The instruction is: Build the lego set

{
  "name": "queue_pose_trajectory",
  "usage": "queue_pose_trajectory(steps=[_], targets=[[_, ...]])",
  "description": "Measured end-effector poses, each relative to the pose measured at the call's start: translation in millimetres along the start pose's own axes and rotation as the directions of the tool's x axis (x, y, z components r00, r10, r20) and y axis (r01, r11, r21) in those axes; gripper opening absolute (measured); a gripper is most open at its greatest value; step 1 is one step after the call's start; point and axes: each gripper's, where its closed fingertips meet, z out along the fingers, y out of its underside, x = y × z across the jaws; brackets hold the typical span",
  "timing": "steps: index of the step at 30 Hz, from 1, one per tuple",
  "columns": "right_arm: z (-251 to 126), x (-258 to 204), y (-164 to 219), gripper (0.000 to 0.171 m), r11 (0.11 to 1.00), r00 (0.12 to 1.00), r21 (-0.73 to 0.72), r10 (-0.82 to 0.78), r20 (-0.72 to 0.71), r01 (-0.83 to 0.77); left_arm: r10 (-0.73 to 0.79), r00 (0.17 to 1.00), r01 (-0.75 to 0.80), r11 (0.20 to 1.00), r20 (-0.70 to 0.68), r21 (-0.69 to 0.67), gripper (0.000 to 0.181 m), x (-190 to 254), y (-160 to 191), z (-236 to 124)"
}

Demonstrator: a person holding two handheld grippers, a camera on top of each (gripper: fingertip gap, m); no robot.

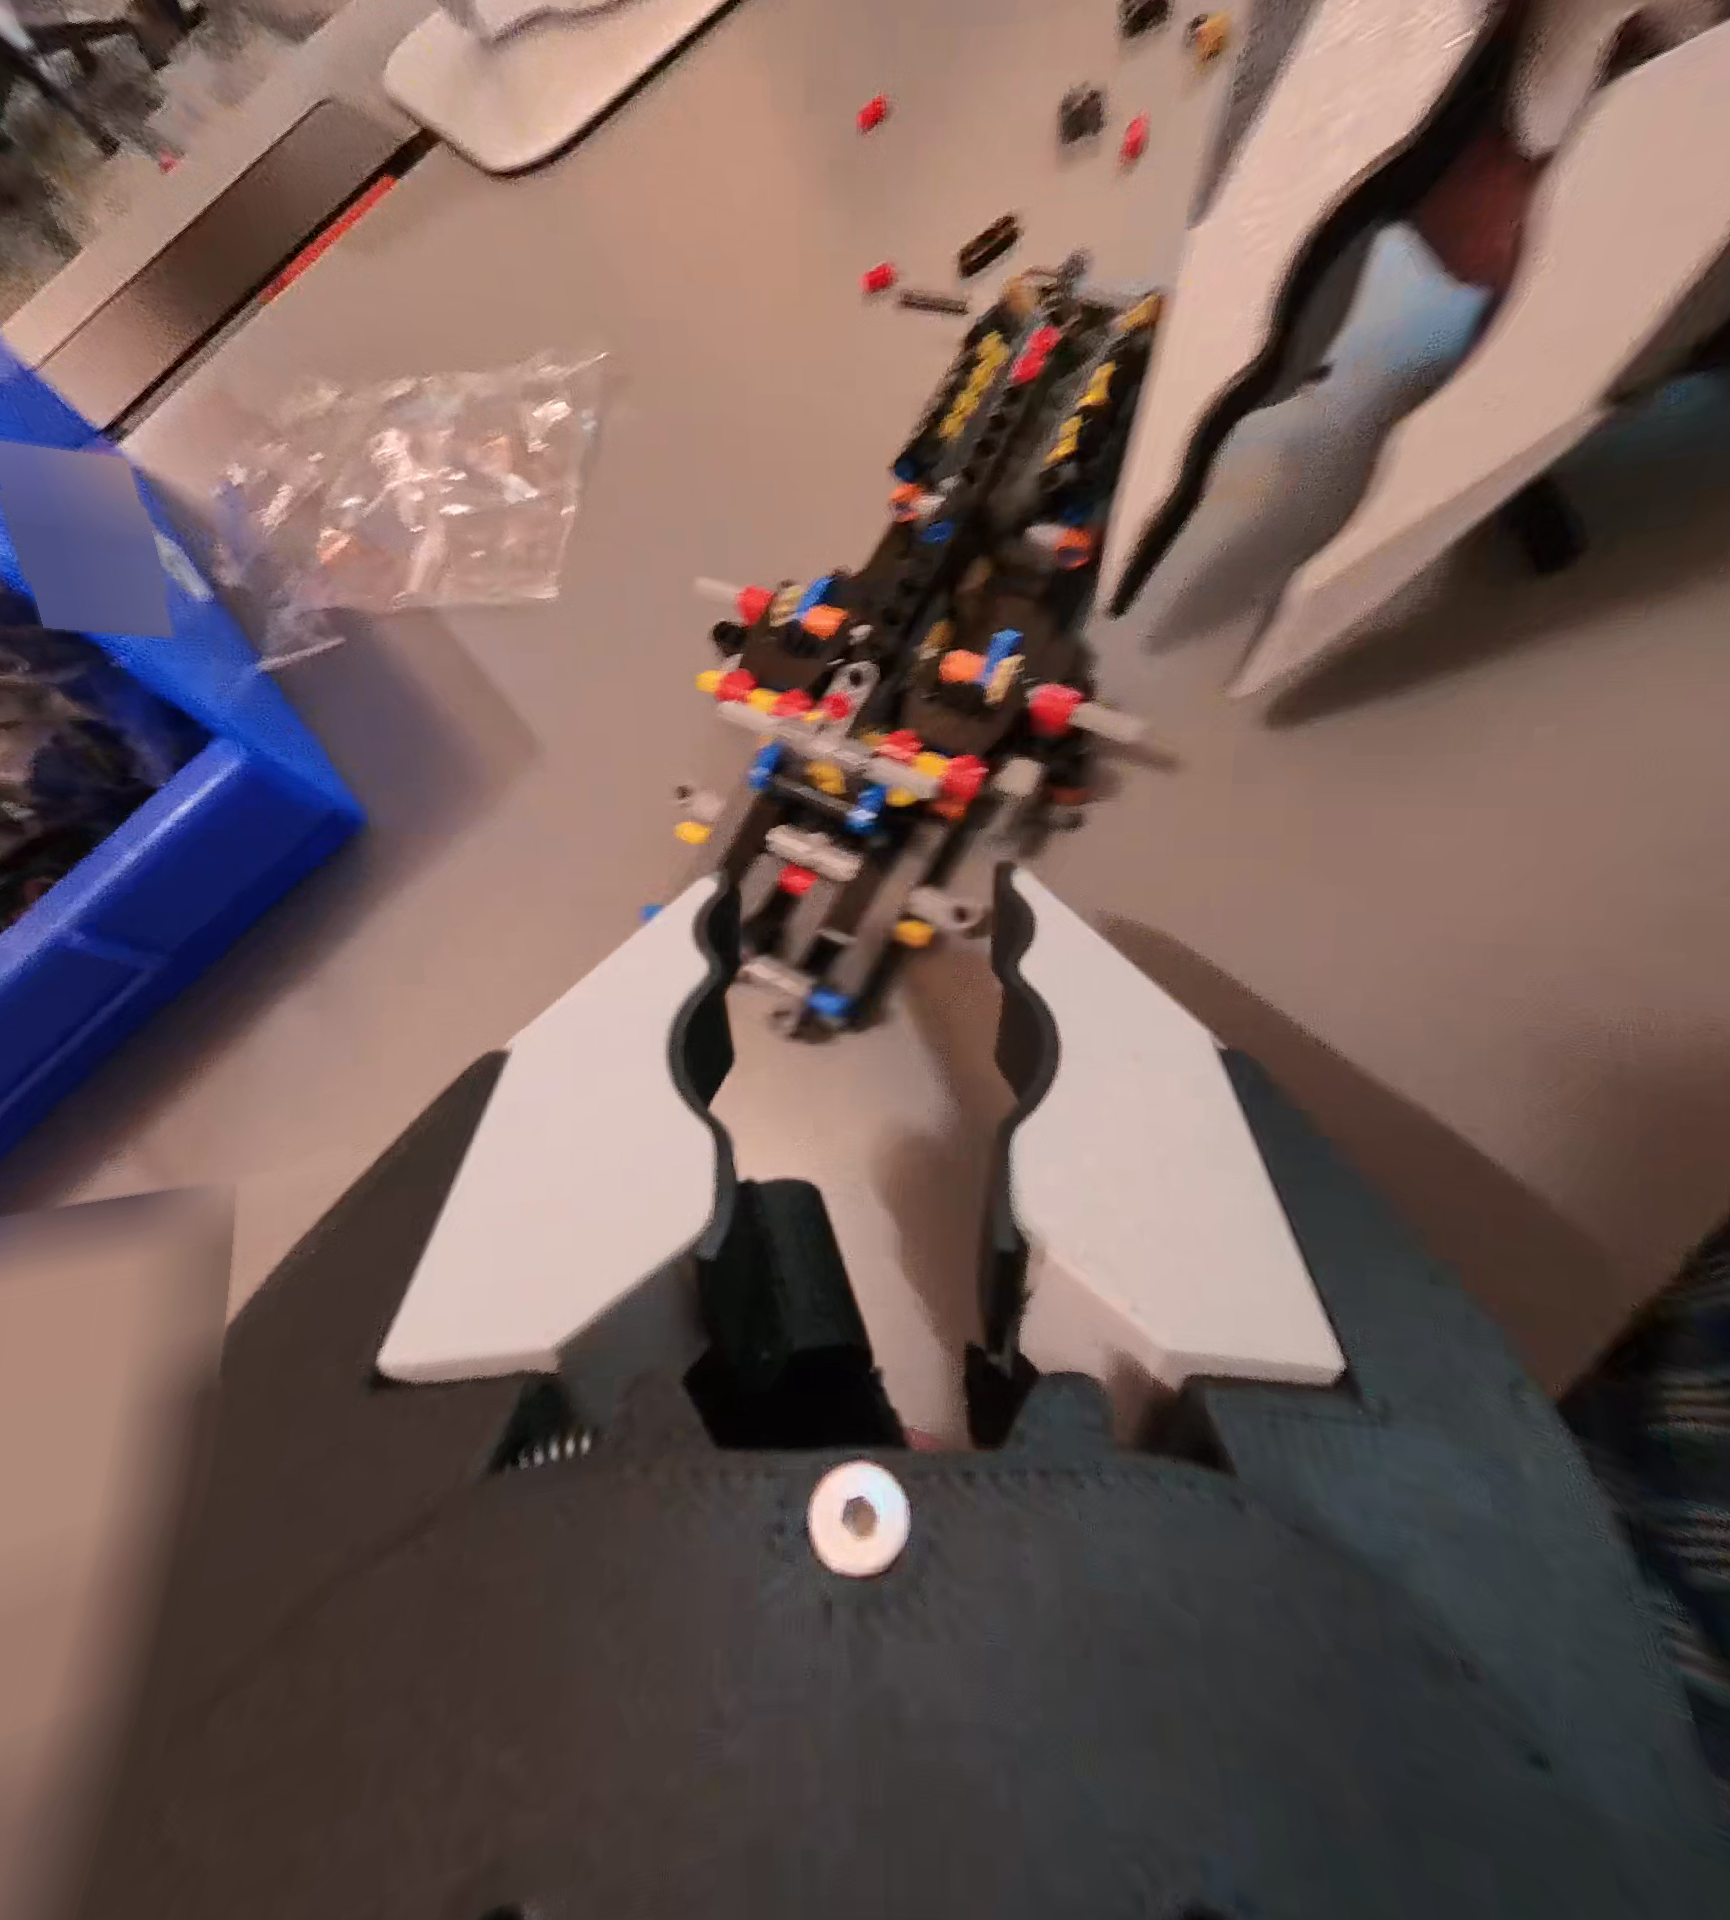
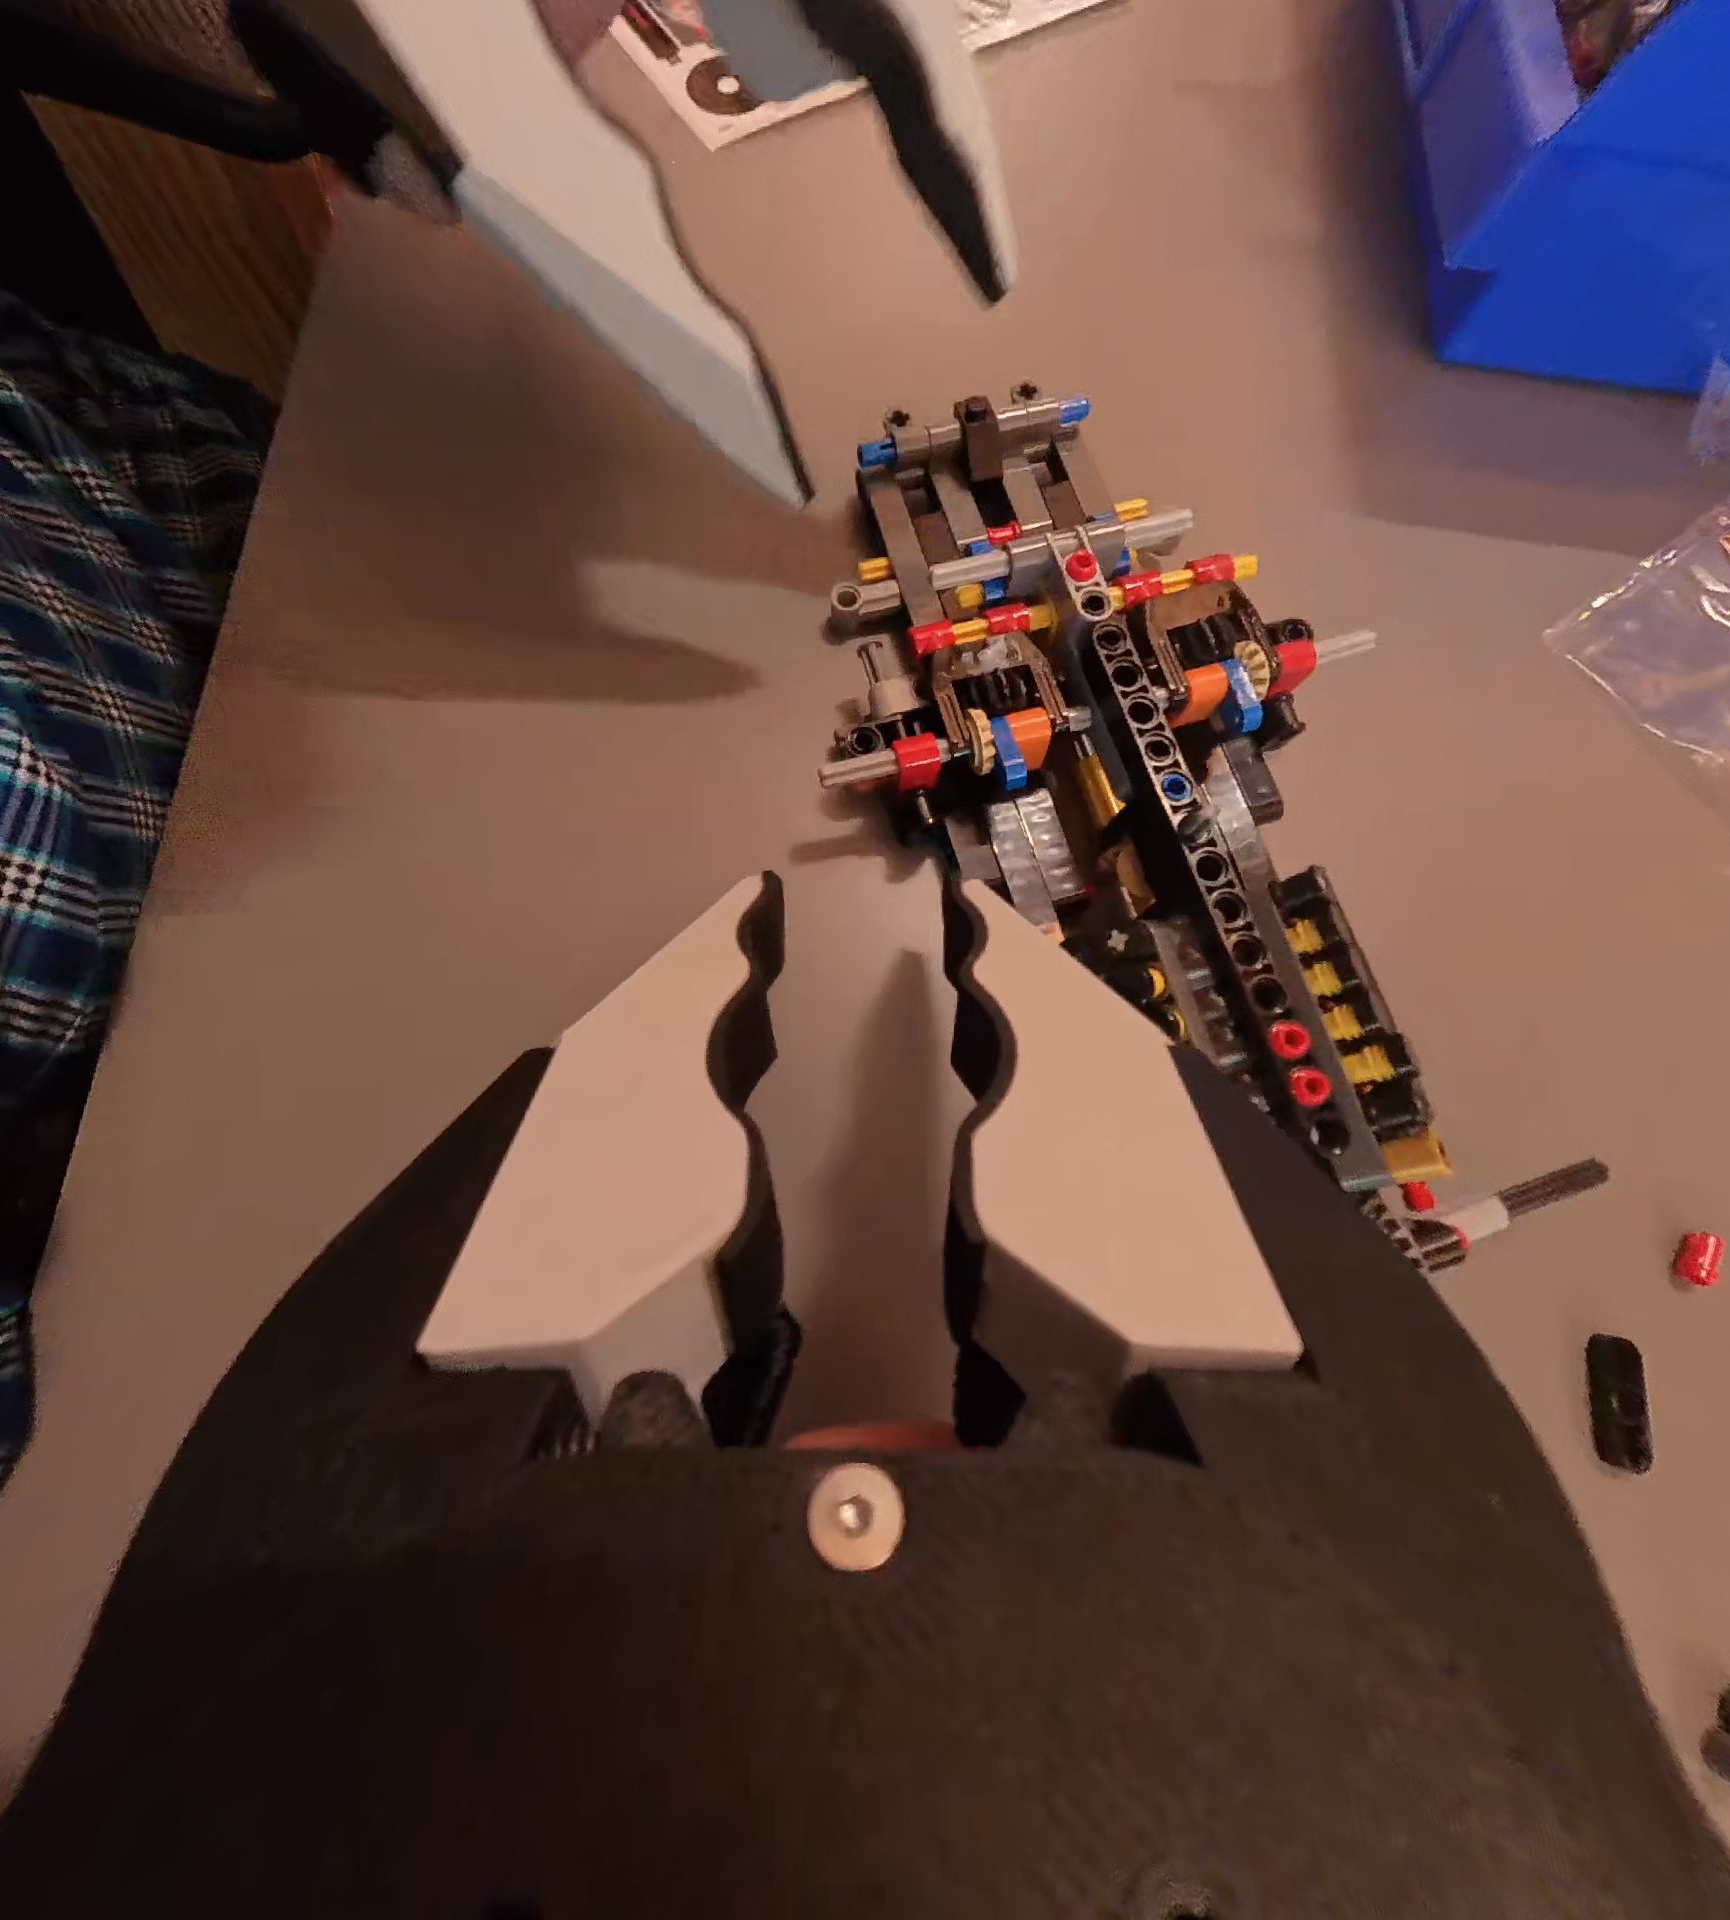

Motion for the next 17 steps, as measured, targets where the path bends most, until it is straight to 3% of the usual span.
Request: queue_pose_trajectory(steps=[1,4,17], targets=[[1.1,2.0,-0.8,0.024,1.0,1.0,0.001,0.003,-0.019,-0.003,-0.005,1.0,0.005,1.0,-0.03,0.004,0.041,12.5,-1.5,0.8],[5.7,7.6,-0.6,0.016,1.0,0.997,-0.016,-0.003,-0.078,0.002,-0.027,0.999,0.026,0.999,-0.024,-0.03,0.024,29.1,3.0,10.1],[18.7,13.7,-6.0,0.004,0.997,0.988,-0.036,-0.069,-0.138,0.065,0.028,0.999,-0.028,0.999,-0.017,-0.044,0.011,29.4,7.4,33.9]])
